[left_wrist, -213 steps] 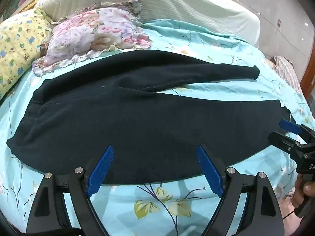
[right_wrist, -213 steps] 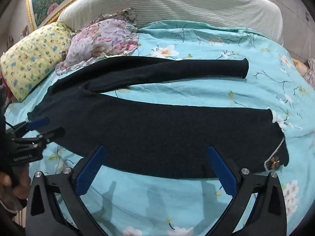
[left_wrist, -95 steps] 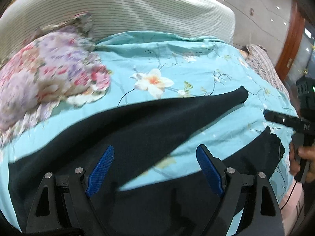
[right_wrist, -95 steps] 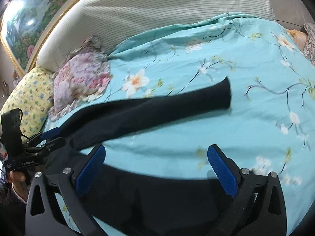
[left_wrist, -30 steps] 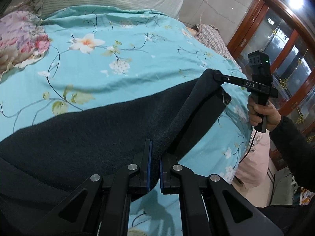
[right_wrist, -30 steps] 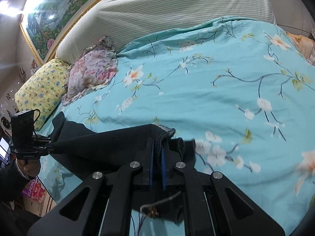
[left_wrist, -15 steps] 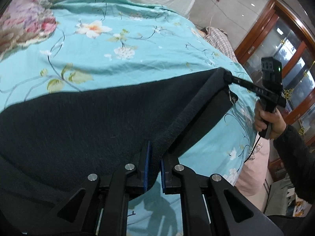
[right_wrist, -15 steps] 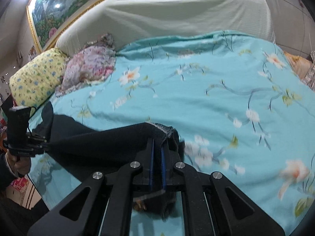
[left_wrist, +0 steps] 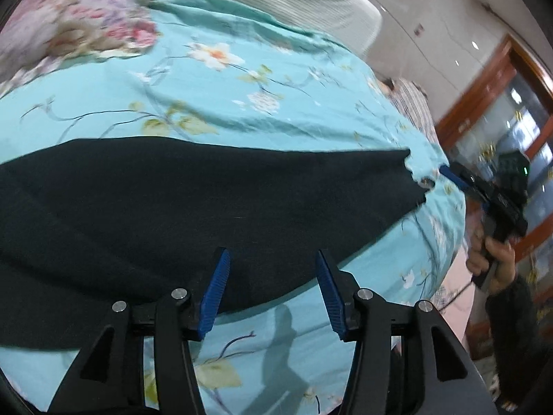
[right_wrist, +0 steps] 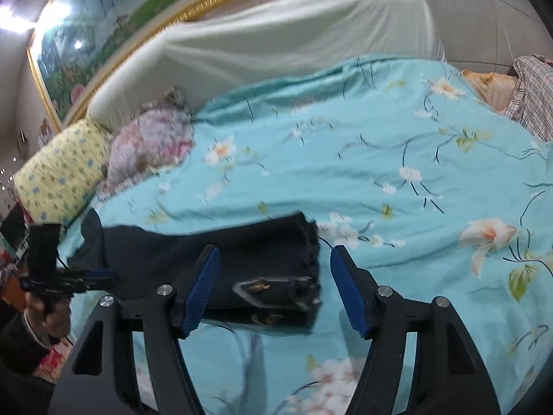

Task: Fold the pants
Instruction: 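Lift the hems with both grippers and carry them toward the waistband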

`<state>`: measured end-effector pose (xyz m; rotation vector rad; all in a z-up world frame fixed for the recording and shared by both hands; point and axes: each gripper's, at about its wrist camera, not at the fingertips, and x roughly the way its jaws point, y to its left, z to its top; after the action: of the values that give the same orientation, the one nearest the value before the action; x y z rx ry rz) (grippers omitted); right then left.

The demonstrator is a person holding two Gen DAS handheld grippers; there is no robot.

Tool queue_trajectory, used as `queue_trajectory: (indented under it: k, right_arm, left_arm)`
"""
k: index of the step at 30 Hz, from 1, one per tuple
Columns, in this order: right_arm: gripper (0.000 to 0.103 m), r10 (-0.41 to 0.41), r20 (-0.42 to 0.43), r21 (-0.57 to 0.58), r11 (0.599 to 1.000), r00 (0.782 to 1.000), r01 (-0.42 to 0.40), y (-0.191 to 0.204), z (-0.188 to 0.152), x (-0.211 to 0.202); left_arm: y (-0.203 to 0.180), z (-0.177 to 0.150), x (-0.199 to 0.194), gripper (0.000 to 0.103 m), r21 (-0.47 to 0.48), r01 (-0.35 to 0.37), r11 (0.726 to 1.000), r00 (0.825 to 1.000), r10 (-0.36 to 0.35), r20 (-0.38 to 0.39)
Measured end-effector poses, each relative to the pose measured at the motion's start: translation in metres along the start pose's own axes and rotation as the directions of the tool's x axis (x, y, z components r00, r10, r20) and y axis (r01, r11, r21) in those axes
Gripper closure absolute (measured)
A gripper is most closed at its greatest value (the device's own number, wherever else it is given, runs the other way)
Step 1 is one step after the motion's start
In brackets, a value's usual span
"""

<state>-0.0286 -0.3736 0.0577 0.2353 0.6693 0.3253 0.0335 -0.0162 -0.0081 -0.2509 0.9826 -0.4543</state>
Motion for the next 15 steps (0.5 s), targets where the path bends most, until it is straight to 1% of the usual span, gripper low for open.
queue_trajectory:
  k: [4,8,10,11,12,15]
  right_arm:
    - [0.036,0.066,0.011,-0.011,0.998,0.998,-0.066,0.024,0.001,0.002]
    - [0.036,0.153,-0.006,-0.025,0.988,0.988,-0.153,0.058,0.001,0.022]
    - [0.036,0.2,-0.03,-0.031,0.979,0.979,-0.201,0.074,0.0,0.035]
    - [0.036,0.218,-0.047,-0.048,0.974,0.975,-0.22,0.086,-0.001,0.043]
    - [0.036,0.227,-0.06,-0.065,0.971,0.972,-0.231,0.096,-0.003,0.048]
    - [0.036,0.273,-0.101,-0.092,0.955,0.957,-0.282,0.122,-0.006,0.066]
  left_arm:
    - [0.019,0.0,-0.022,0.051,-0.066,-0.049,0.997,0.998,0.052,0.045]
    - [0.043,0.003,-0.043,0.049,-0.13,-0.111,0.985,0.989,0.122,0.078]
    - [0.059,0.005,-0.054,0.045,-0.18,-0.14,0.974,0.983,0.158,0.091]
    - [0.068,0.007,-0.059,0.043,-0.209,-0.16,0.965,0.979,0.182,0.091]
    - [0.078,0.008,-0.065,0.043,-0.242,-0.181,0.953,0.974,0.208,0.089]
    - [0.1,0.01,-0.081,0.04,-0.307,-0.203,0.93,0.965,0.243,0.1]
